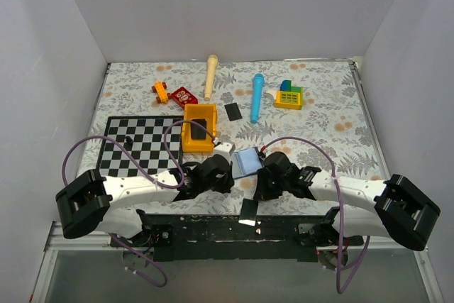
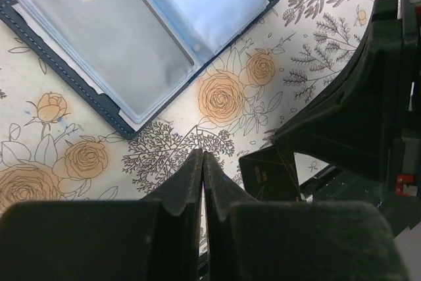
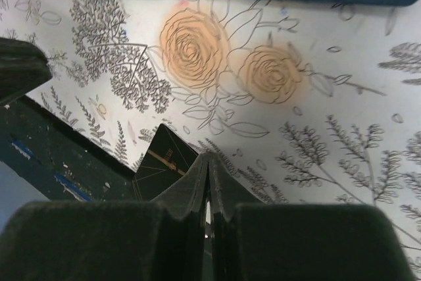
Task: Put the credit cards into the card holder
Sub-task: Pick up the credit card at the corner of the board.
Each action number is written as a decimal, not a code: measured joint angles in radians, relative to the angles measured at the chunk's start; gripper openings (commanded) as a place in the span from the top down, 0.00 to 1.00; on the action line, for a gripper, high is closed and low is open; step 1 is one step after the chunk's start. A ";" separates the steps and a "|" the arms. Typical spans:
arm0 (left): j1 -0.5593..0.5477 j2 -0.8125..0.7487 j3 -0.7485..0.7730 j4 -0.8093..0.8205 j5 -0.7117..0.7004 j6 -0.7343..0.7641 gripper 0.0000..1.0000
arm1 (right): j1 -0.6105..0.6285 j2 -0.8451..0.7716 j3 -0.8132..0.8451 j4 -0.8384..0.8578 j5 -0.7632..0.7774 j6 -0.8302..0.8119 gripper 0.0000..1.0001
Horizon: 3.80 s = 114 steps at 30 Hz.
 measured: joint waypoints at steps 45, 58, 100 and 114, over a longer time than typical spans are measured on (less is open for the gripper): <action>-0.176 0.179 0.003 0.044 0.249 -0.035 1.00 | 0.082 -0.404 -0.270 0.008 -0.092 0.426 0.57; -0.176 0.180 0.003 0.044 0.248 -0.042 1.00 | 0.095 -0.169 -0.248 0.166 -0.177 0.423 0.69; -0.176 0.158 -0.002 0.044 0.249 -0.042 1.00 | 0.091 -0.101 -0.249 0.272 -0.222 0.361 0.71; -0.176 0.128 -0.002 0.005 0.216 -0.043 1.00 | 0.106 -0.123 -0.249 0.263 -0.187 0.354 0.69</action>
